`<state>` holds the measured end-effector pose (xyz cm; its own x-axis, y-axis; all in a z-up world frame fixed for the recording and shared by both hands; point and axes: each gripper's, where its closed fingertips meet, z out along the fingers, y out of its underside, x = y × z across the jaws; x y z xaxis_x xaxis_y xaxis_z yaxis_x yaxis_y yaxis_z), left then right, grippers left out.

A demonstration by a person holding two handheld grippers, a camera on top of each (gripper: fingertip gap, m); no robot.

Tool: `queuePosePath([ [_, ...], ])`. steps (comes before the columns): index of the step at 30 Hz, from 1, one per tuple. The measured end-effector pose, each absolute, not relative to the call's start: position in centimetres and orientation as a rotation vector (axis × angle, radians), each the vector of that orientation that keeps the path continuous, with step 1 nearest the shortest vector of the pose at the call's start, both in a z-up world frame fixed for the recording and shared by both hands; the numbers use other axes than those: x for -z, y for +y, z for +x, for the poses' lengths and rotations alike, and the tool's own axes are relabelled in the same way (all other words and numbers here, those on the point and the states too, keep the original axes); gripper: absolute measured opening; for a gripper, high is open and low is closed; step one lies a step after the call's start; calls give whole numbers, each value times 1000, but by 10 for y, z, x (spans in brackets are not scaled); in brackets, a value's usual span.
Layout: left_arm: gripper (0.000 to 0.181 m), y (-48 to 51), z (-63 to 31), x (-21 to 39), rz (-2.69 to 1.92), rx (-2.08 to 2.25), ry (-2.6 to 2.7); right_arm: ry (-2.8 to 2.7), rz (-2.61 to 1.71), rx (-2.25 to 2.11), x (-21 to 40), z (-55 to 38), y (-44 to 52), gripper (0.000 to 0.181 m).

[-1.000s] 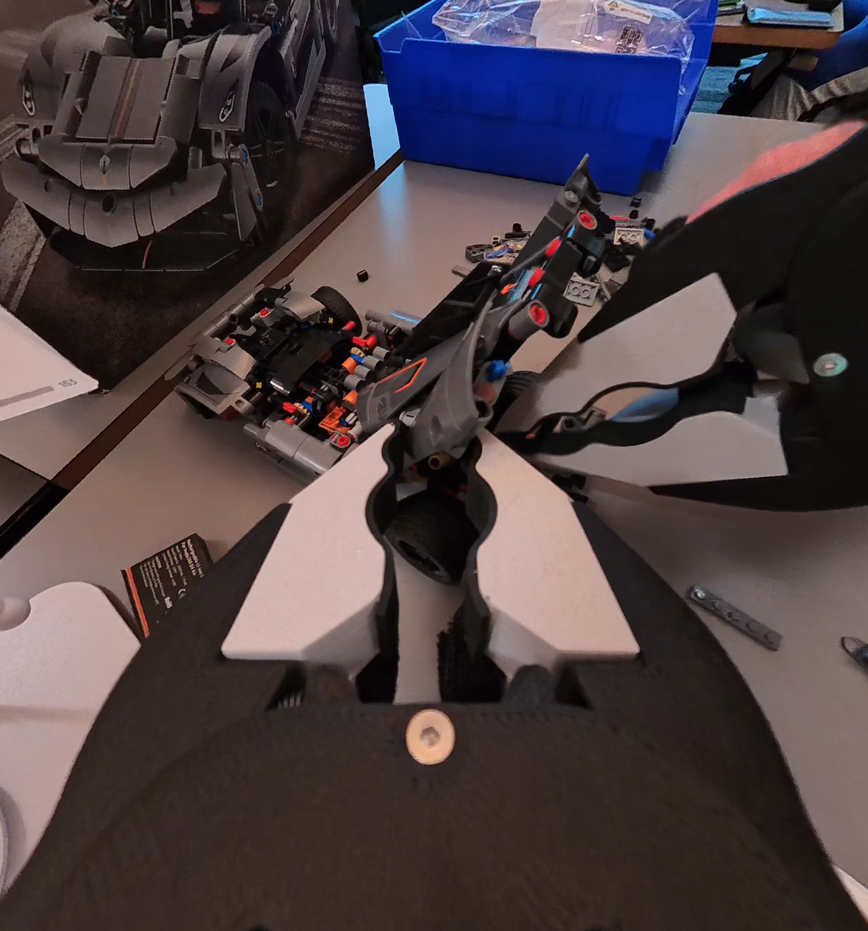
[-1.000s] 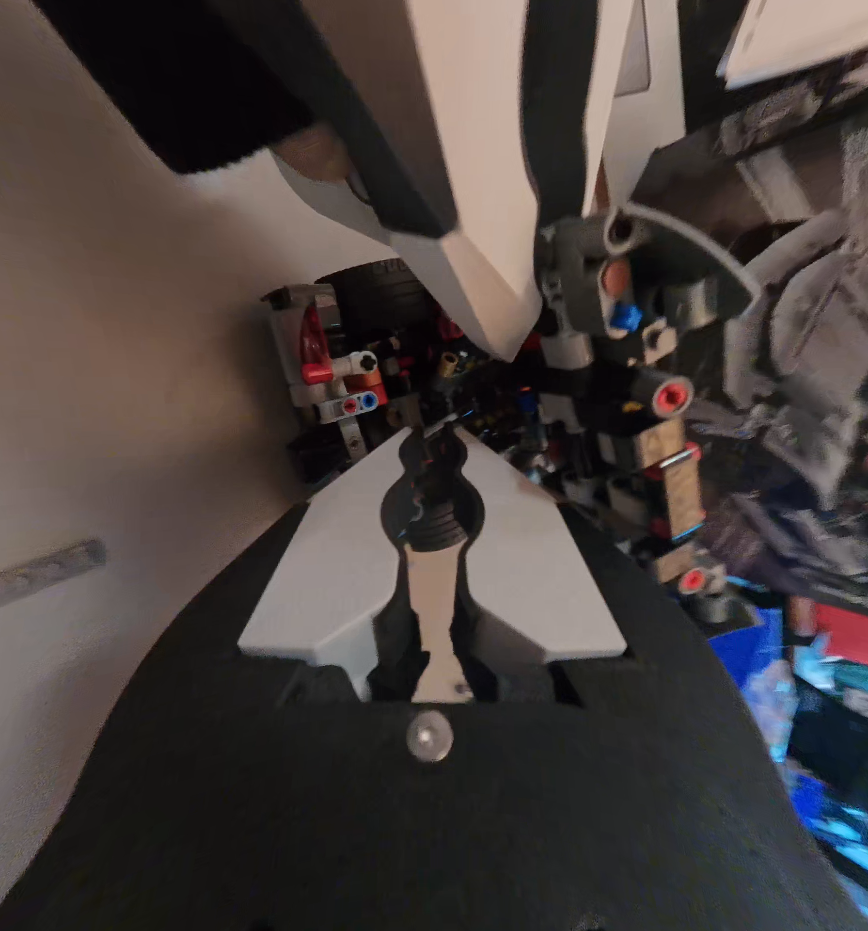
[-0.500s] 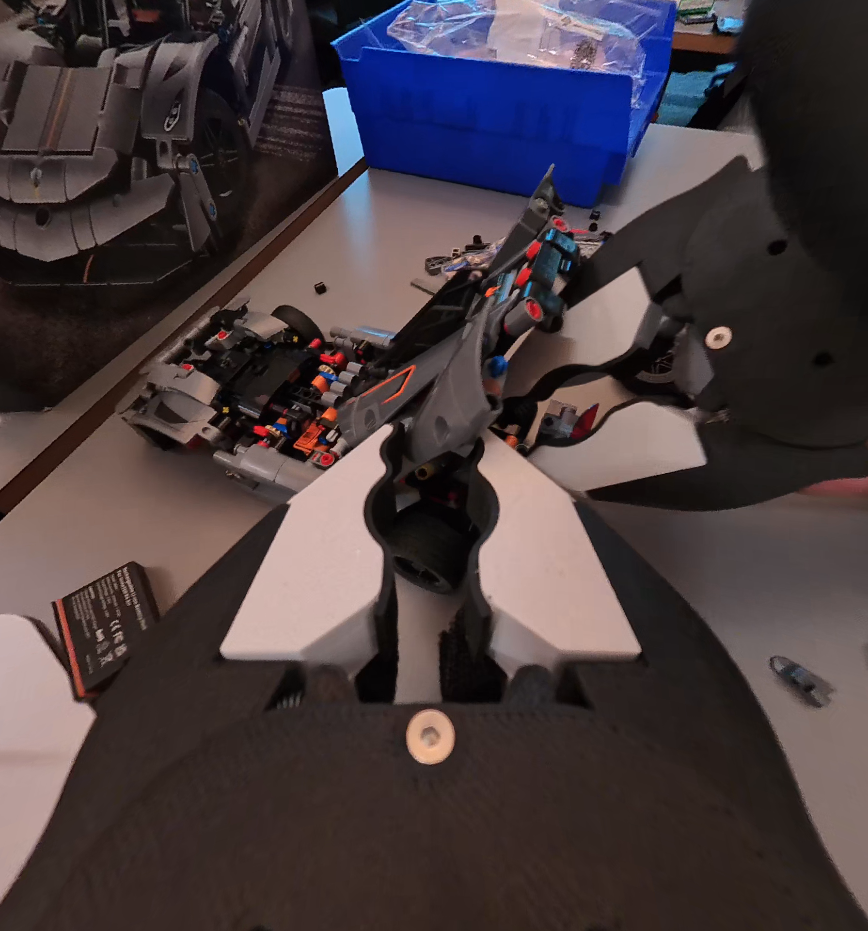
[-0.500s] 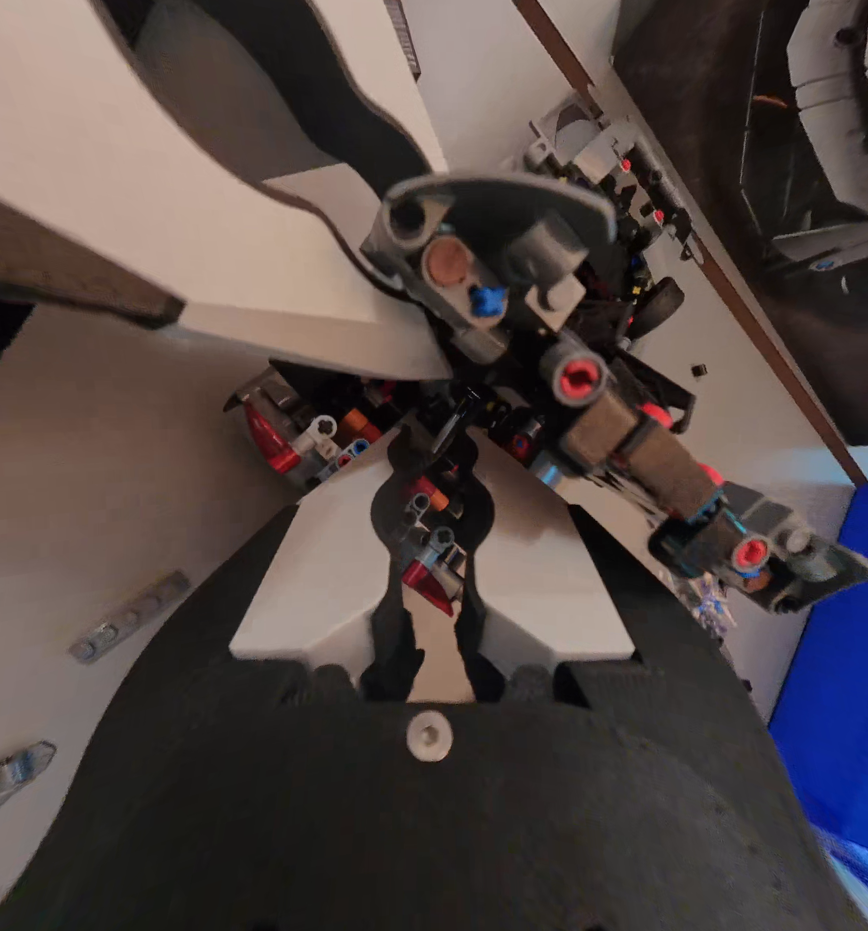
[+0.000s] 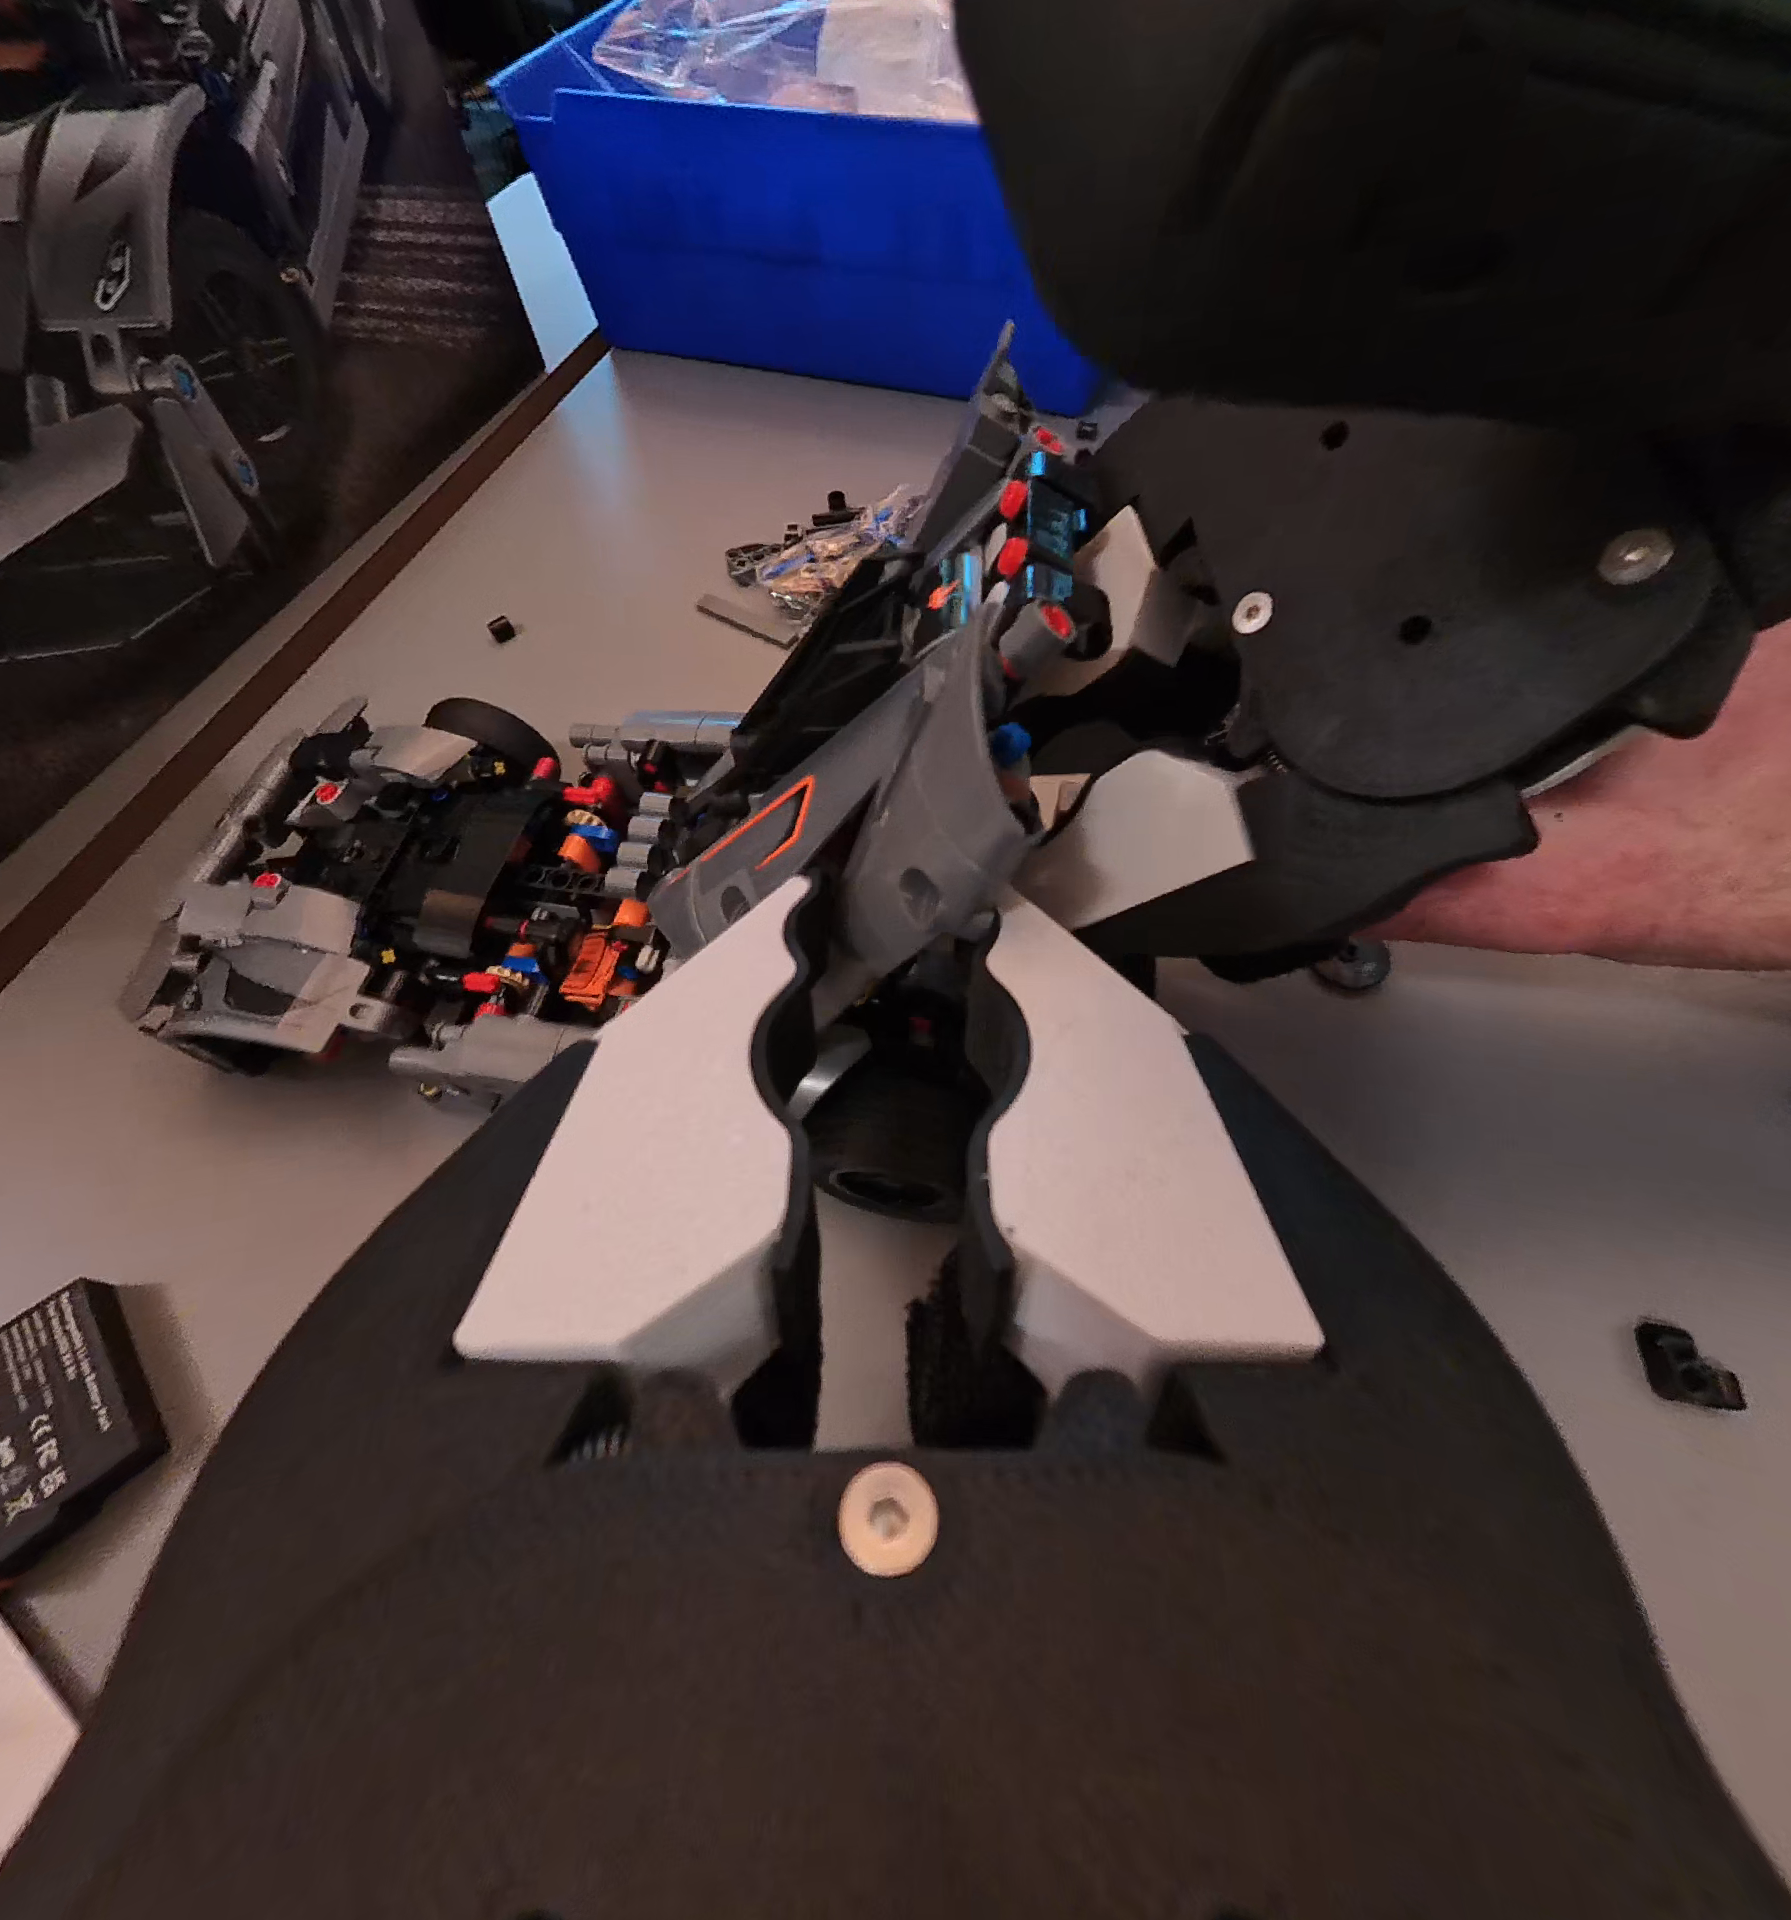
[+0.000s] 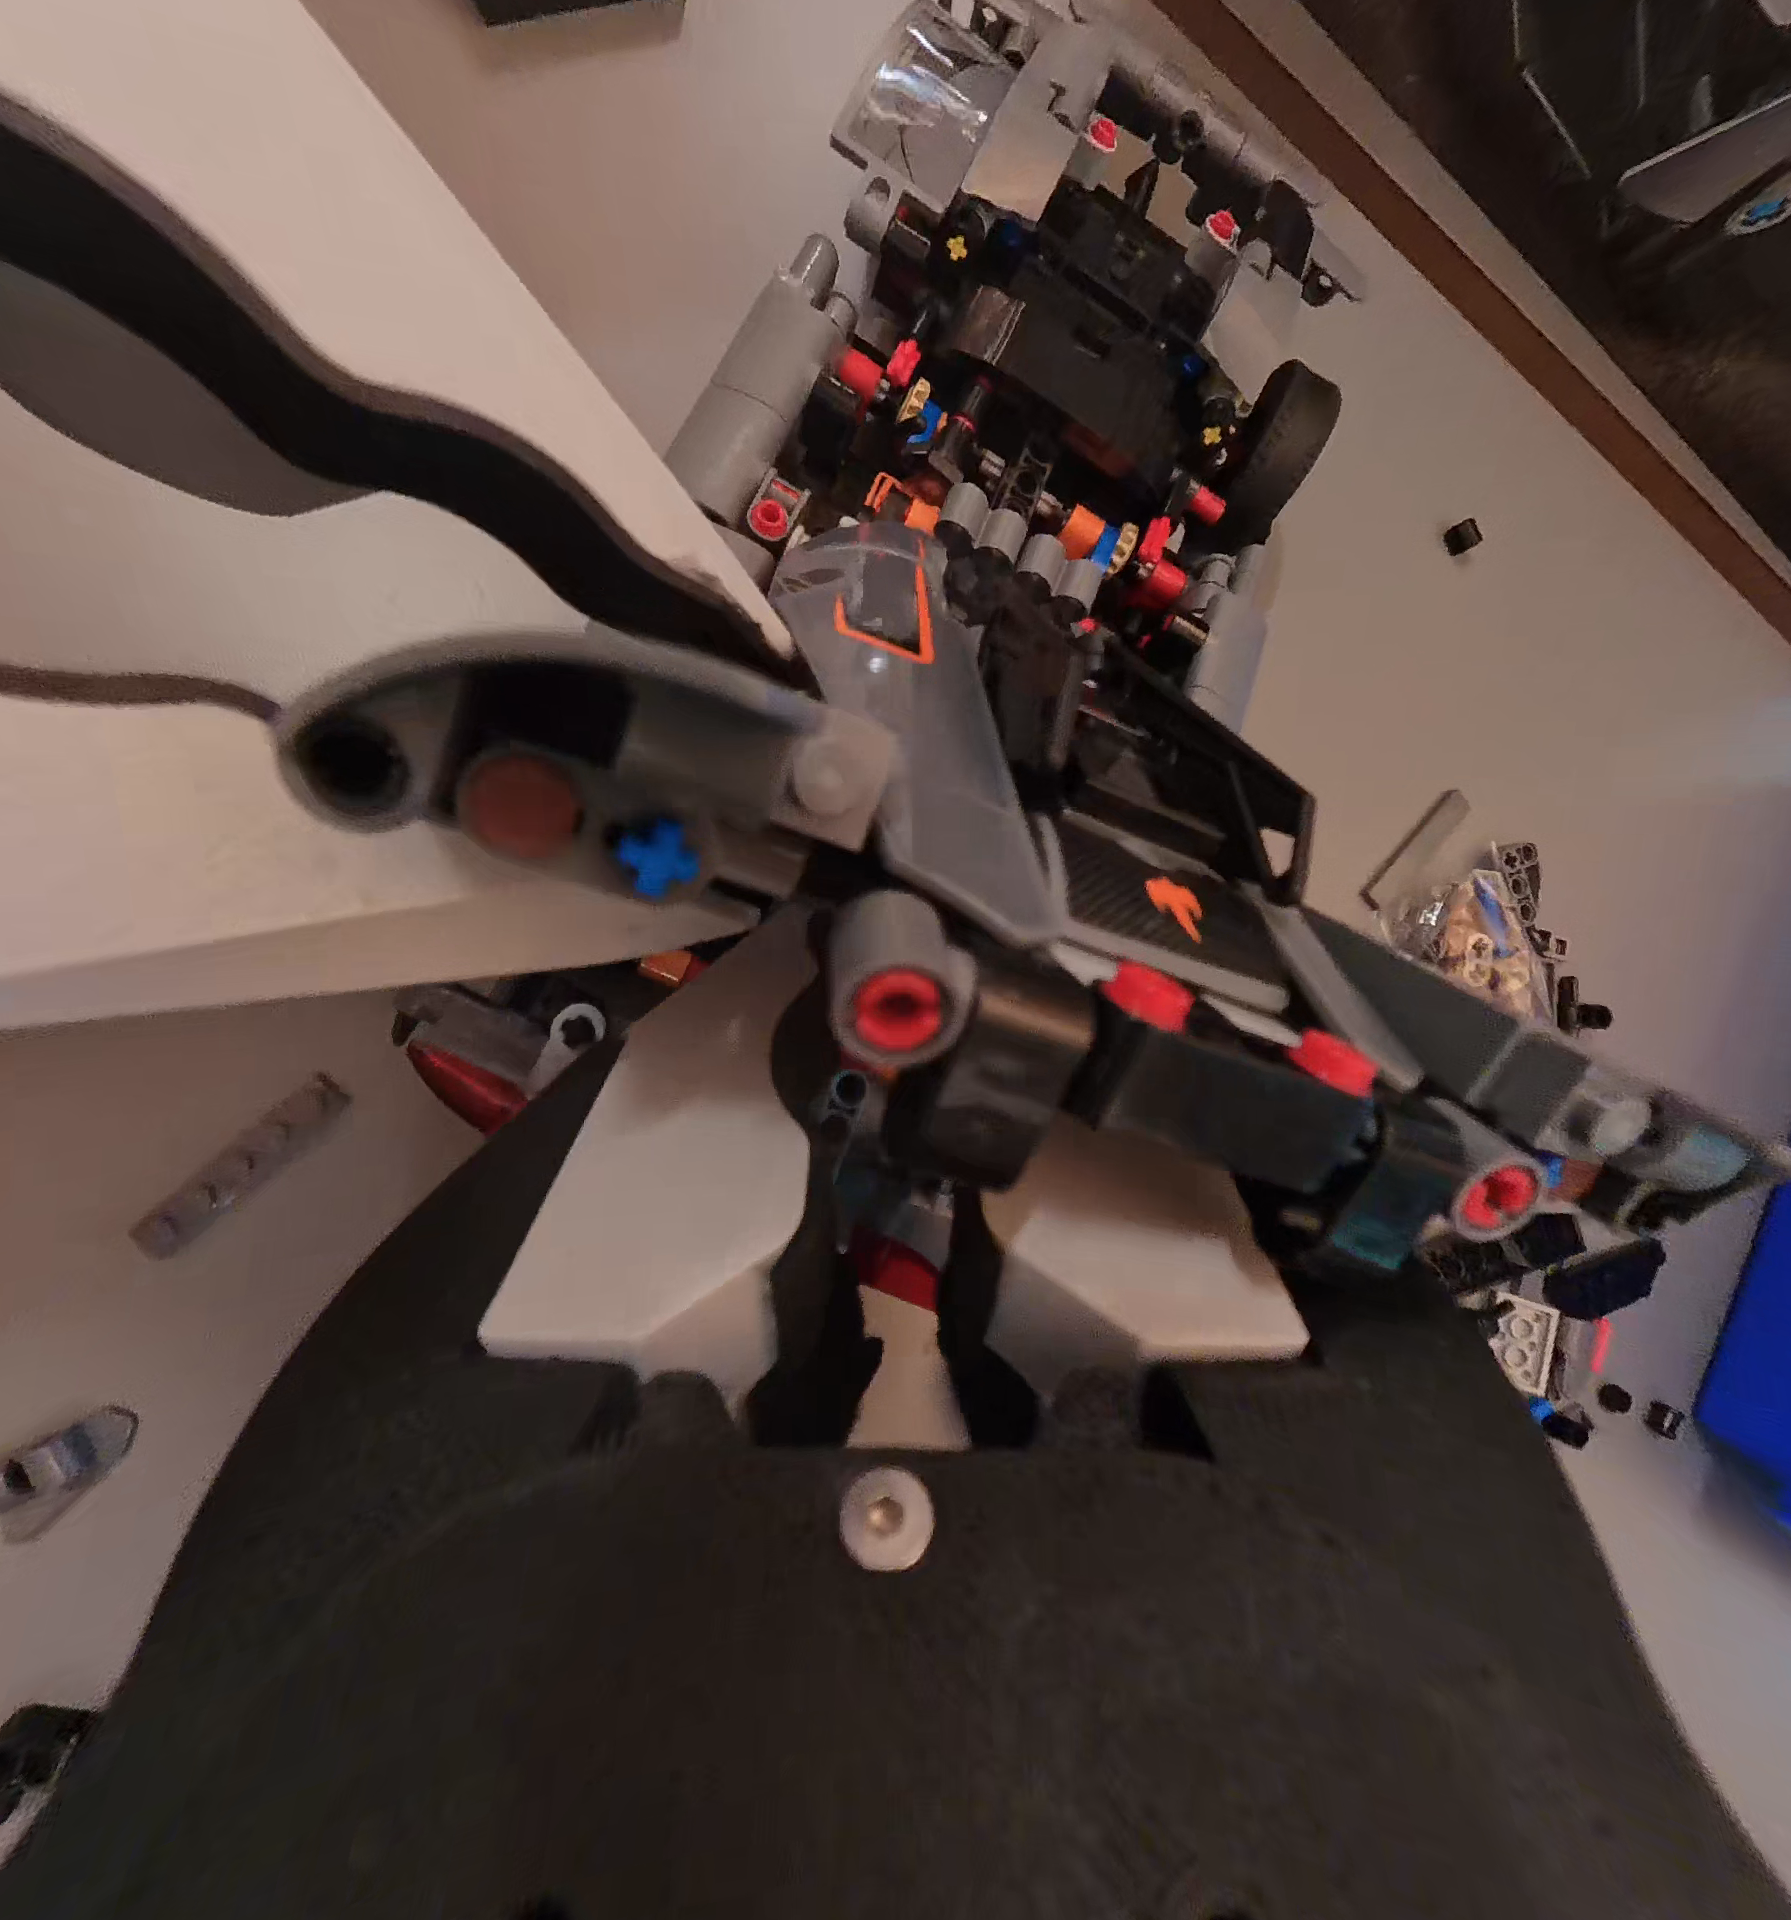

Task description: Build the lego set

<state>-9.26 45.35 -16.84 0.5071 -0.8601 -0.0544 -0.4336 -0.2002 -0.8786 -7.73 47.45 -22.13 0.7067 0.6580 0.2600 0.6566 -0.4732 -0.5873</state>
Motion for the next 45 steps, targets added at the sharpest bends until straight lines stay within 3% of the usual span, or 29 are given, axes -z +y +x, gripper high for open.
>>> queuePosePath([
  [1, 21, 452, -91, 169, -1814, 571, 1086, -998, -2236, -3, 222, -76, 473, 16],
  [18, 21, 438, -71, 170, -1794, 604, 1141, -1026, -2255, 26, 224, -54, 451, 0],
  [21, 21, 438, -71, 170, -1794, 599, 1143, -1005, -2261, -12, 223, -55, 450, 13],
  [26, 21, 438, -70, 170, -1791, 606, 1145, -986, -2255, 7, 225, -50, 452, 8],
  [30, 21, 437, -70, 170, -1792, 604, 1146, -993, -2230, 107, 225, -46, 456, 18],
  [34, 21, 437, -69, 171, -1791, 601, 1149, -1018, -2226, 85, 227, -51, 453, 1],
  [45, 21, 438, -70, 171, -1789, 603, 1149, -1011, -2142, 57, 215, -54, 454, 0],
])
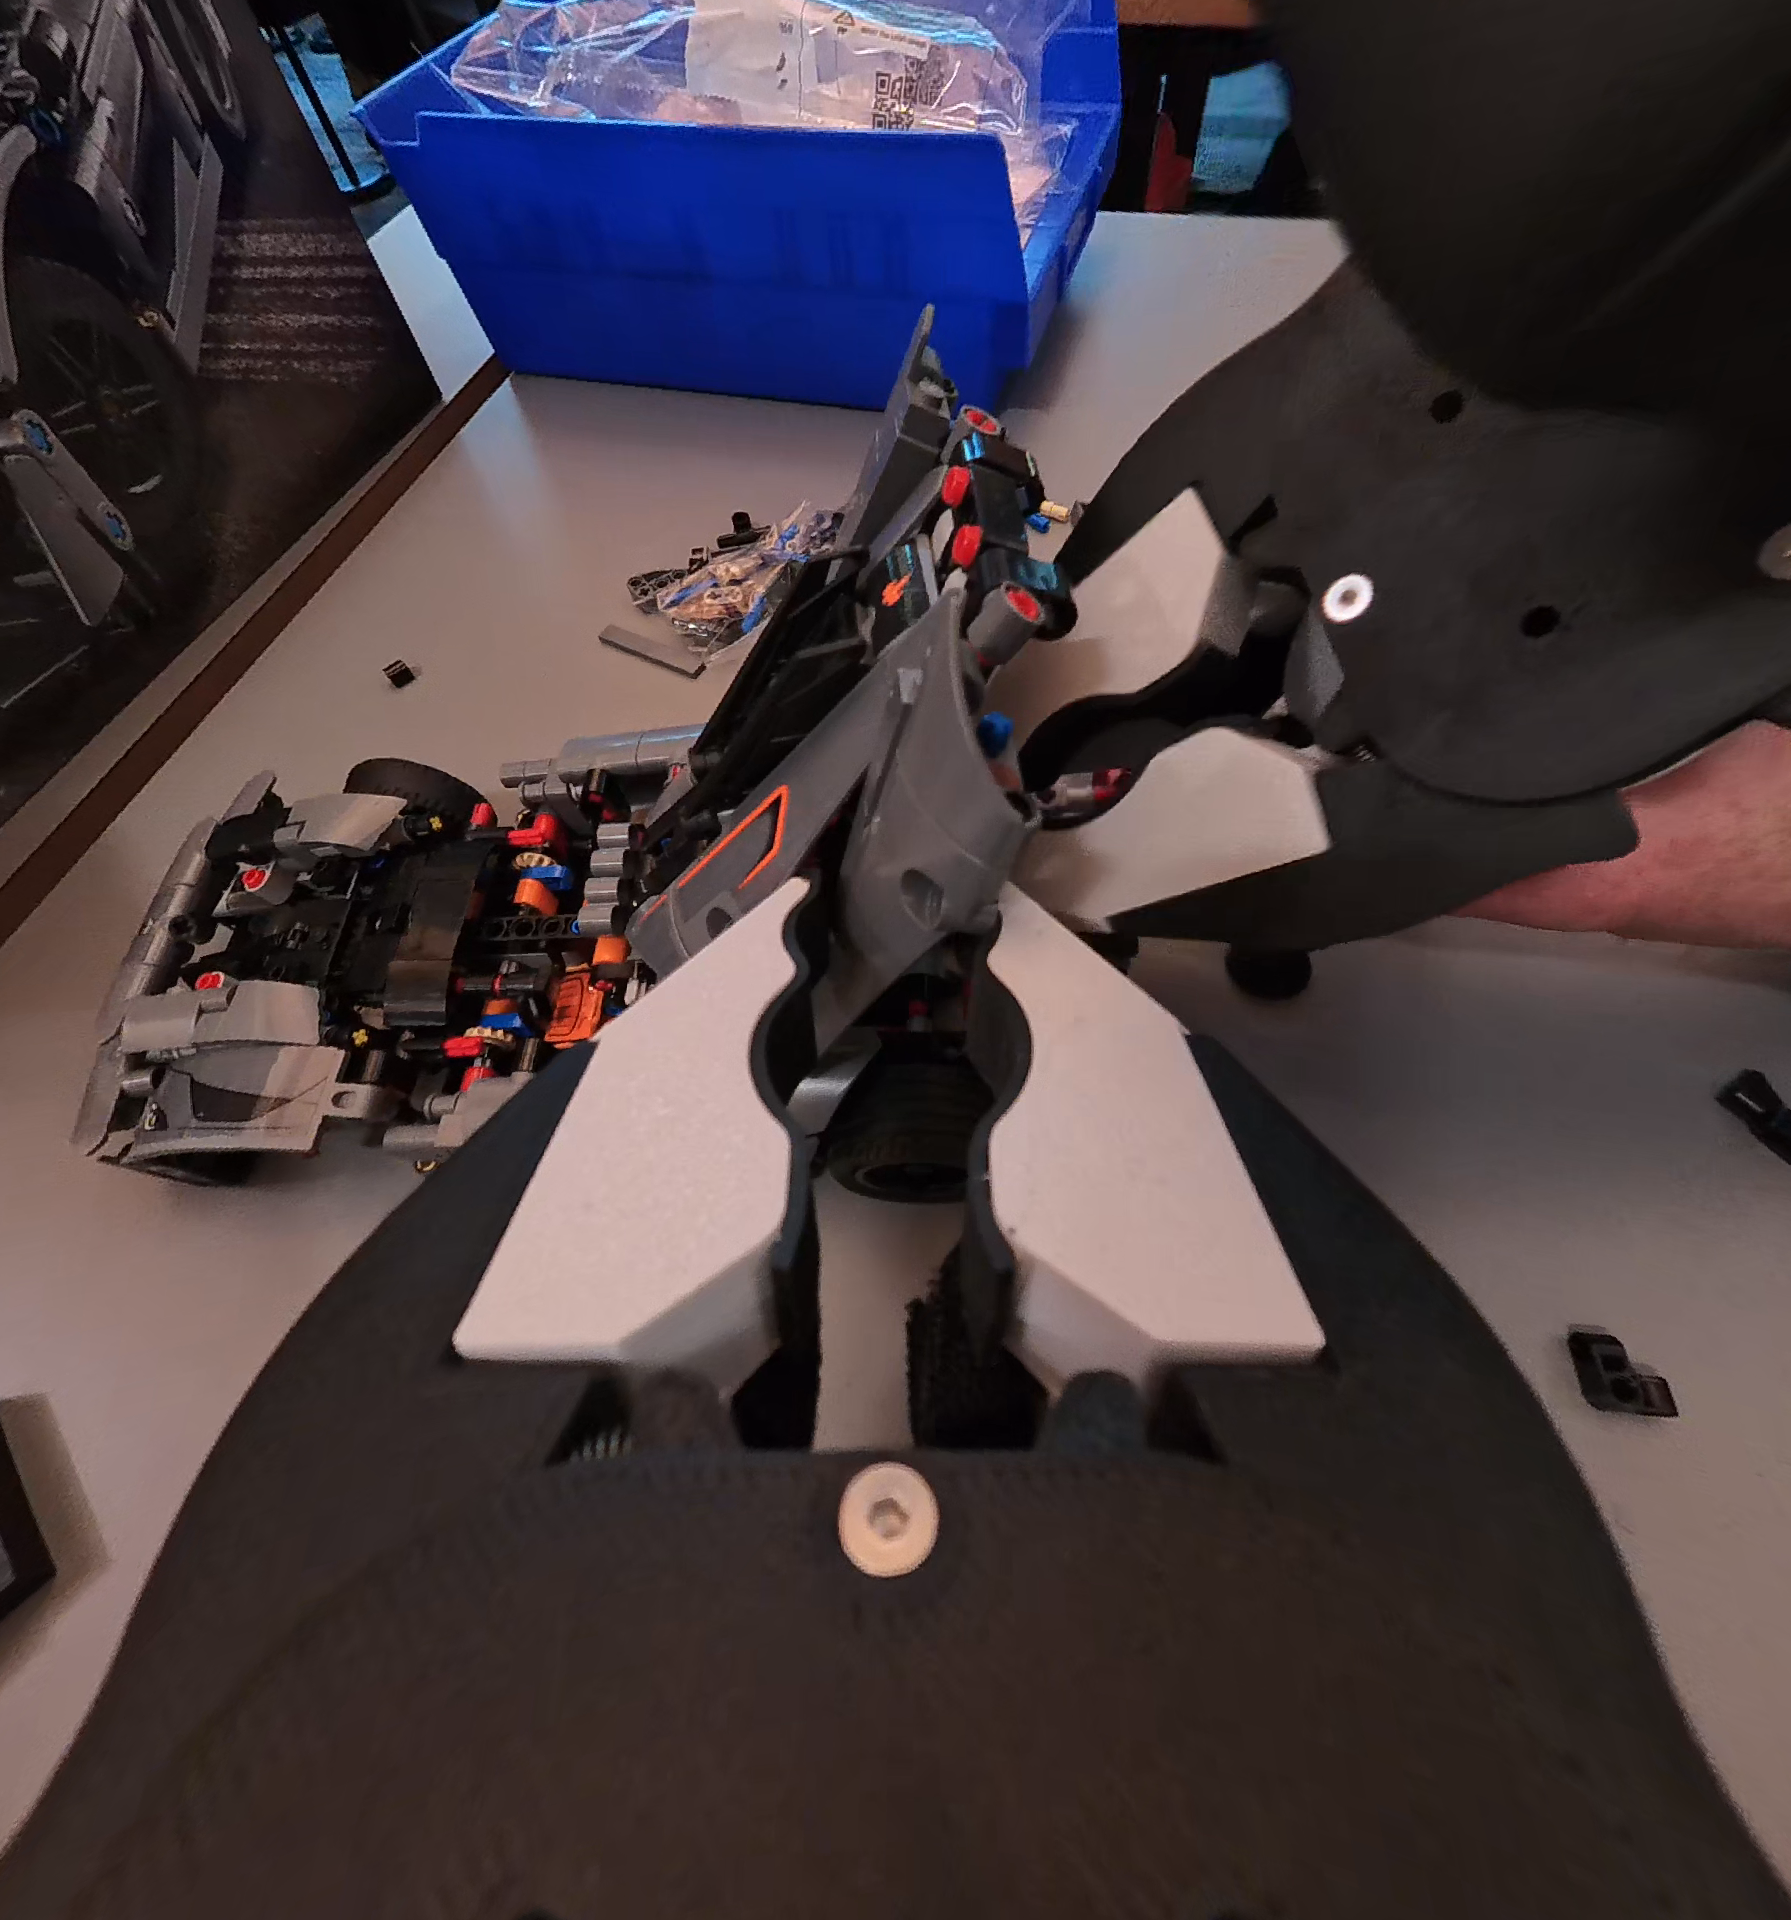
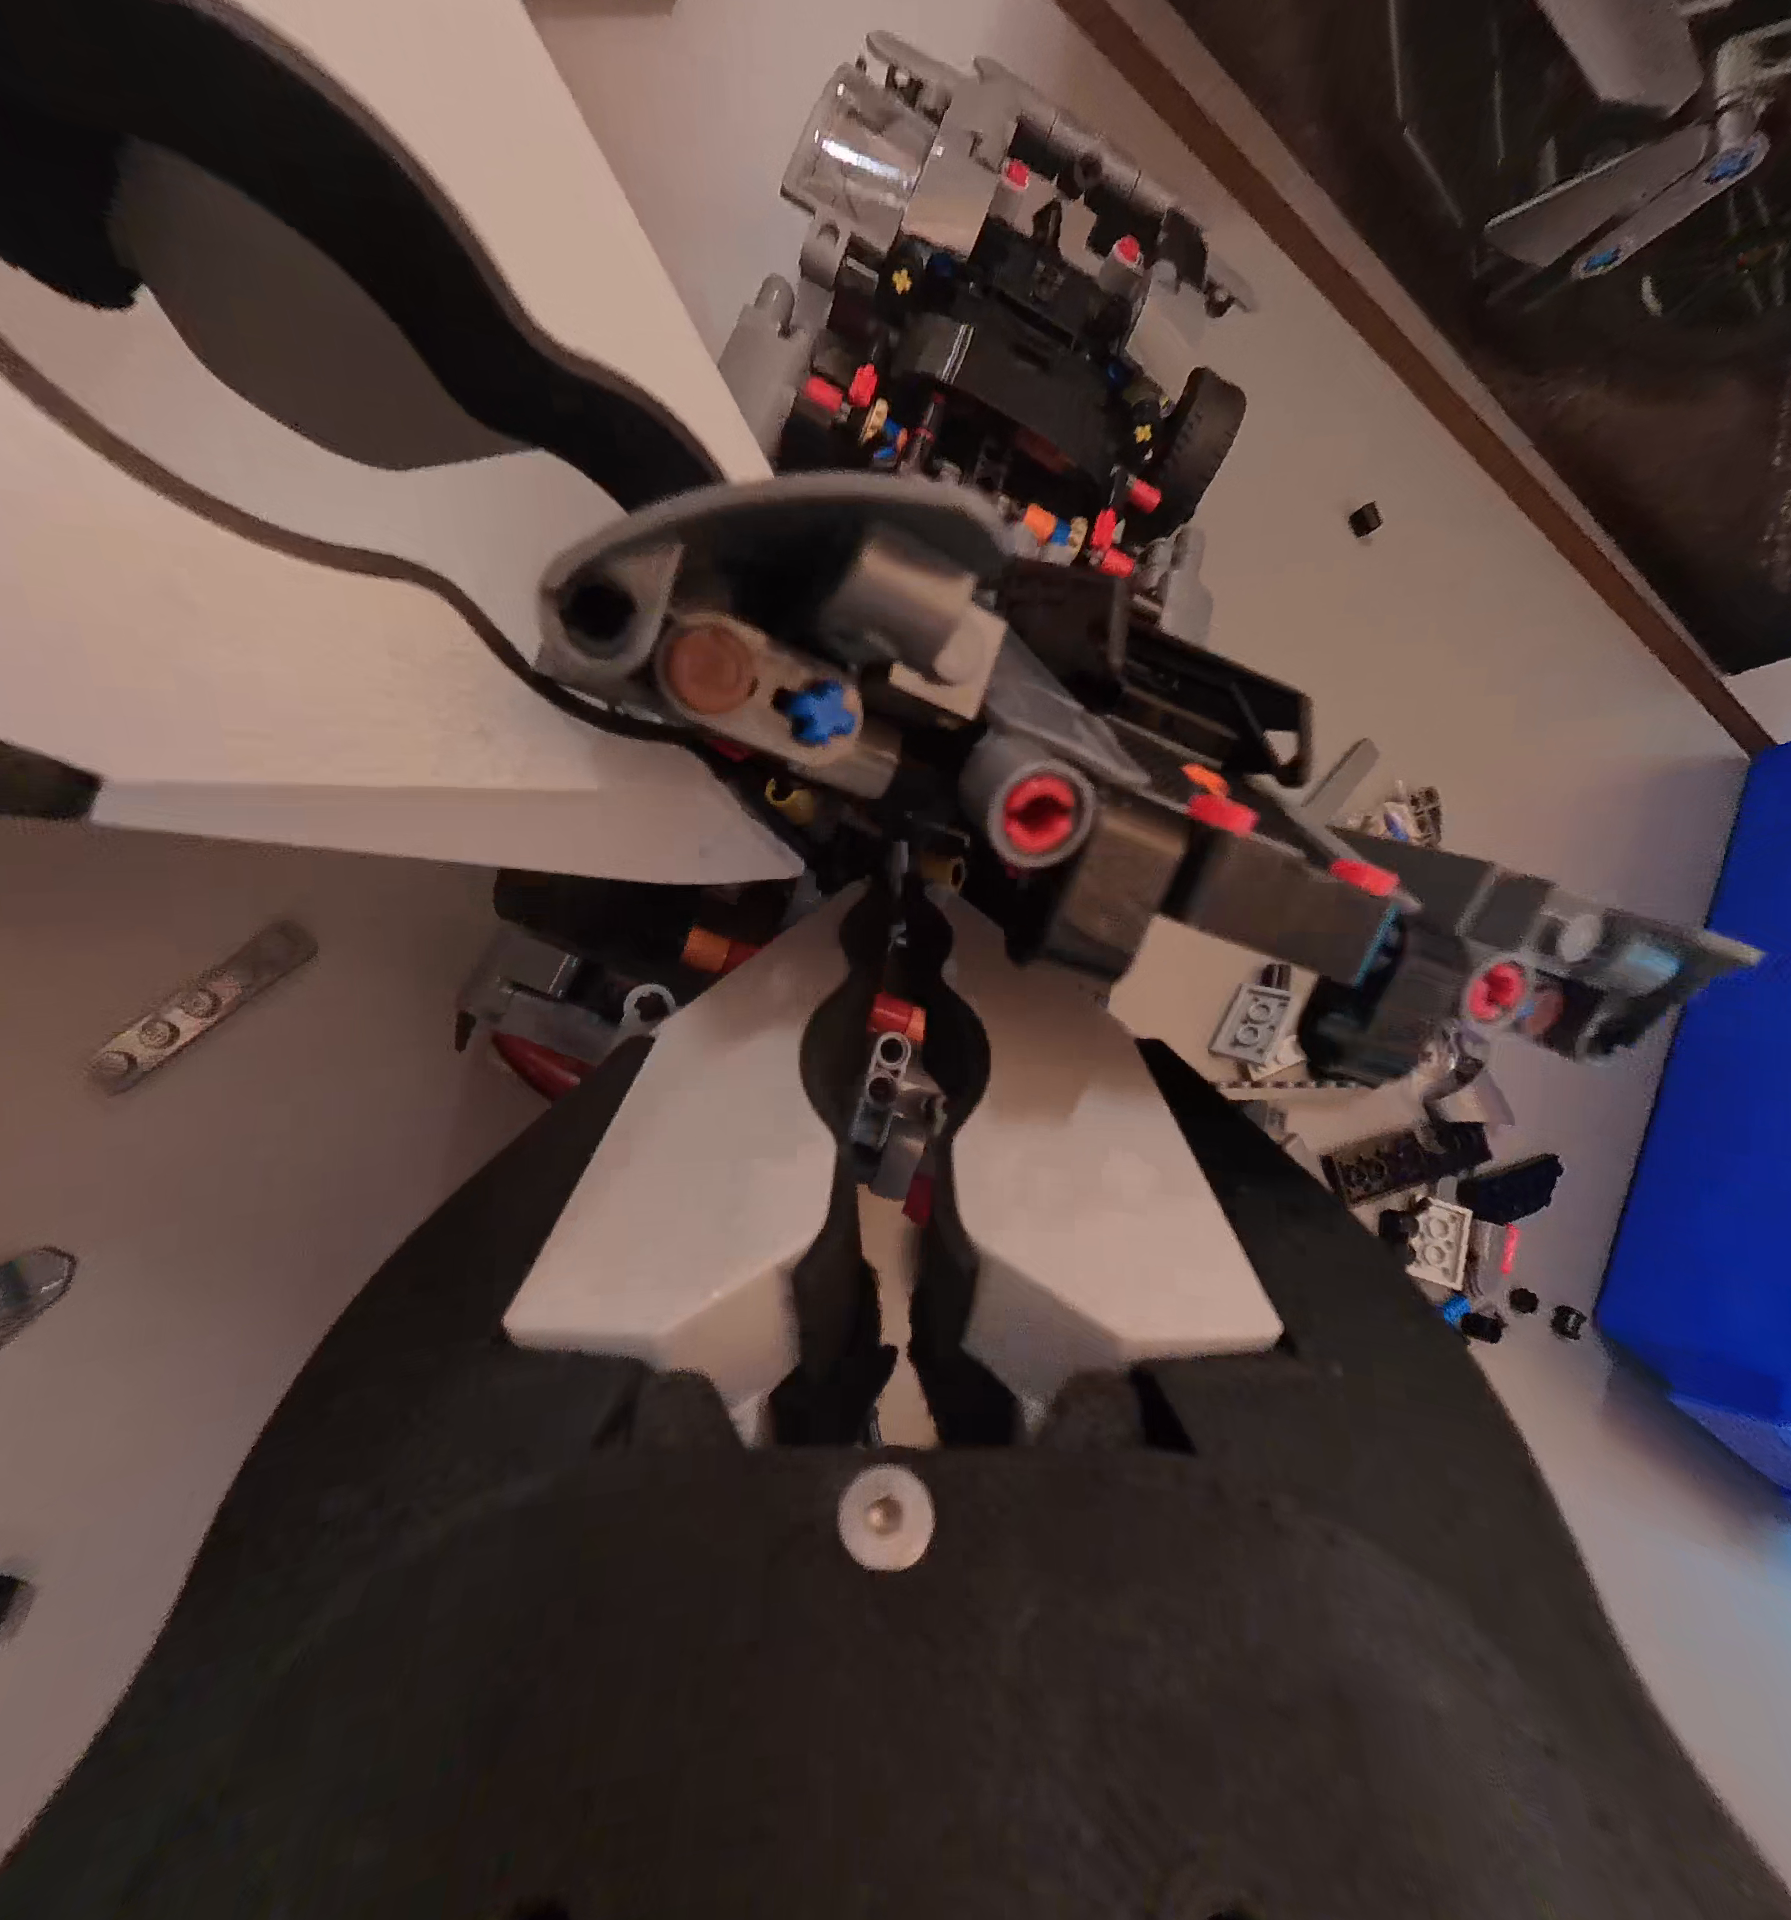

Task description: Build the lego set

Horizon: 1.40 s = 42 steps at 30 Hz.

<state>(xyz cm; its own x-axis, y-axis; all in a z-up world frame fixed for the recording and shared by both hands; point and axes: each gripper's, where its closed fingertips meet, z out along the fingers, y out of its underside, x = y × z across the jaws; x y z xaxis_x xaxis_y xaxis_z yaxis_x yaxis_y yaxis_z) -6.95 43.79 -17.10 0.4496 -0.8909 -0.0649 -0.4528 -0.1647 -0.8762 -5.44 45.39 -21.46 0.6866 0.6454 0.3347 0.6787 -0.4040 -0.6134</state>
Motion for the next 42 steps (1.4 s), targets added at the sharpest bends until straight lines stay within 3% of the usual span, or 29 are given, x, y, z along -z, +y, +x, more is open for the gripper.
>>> queuePosePath([
  [42, 21, 440, -68, 171, -1791, 611, 1137, -1051, -1948, 93, 204, -63, 476, 0],
])
